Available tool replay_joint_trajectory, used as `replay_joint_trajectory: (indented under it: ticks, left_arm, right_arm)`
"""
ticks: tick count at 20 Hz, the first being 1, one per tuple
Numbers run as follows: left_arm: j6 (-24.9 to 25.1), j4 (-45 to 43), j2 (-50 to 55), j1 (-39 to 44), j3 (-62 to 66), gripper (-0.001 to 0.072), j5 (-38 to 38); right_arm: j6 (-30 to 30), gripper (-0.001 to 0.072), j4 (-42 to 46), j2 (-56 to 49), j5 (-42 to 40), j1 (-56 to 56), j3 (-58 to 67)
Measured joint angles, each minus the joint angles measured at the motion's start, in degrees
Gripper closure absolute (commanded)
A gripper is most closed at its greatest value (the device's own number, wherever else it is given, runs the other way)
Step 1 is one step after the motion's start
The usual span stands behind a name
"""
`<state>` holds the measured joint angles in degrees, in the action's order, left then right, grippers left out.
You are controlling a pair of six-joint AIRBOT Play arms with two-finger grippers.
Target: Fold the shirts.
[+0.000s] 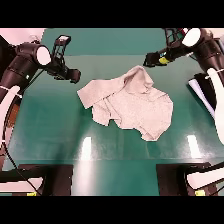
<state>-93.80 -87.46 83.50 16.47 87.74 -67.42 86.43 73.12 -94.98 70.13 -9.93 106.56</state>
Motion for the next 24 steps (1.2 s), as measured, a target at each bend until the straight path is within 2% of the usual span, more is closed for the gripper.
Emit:
replay_joint_trajectory:
  ticks: [5, 10, 15, 19, 24]
  left_arm:
    - [-0.70, 2.08, -0.20, 4.07, -0.68, 0.0160, -5.90]
    - [-3.04, 2.51, -0.31, 16.63, -7.37, 0.0159, -6.73]
    - [-8.07, 2.19, -0.13, 26.25, -15.65, 0.0159, -0.42]
    - [-11.56, 0.50, 0.22, 28.44, -20.28, 0.0159, 4.09]
    - [-12.92, 1.25, 0.42, 29.11, -23.65, 0.0159, 10.23]
  right_arm:
    - [-0.72, 0.0263, 0.26, 4.31, 7.82, 1.01, 0.17]
    - [-1.44, 0.0263, 0.48, 14.19, 9.75, 3.13, -8.98]
    - [-1.60, 0.0263, 0.52, 24.87, 7.45, 7.26, -20.37]
    - [-1.62, 0.0263, 0.28, 32.92, 4.02, 10.14, -28.79]
    - [-1.62, 0.0264, 0.00, 40.17, -0.11, 11.67, -34.95]
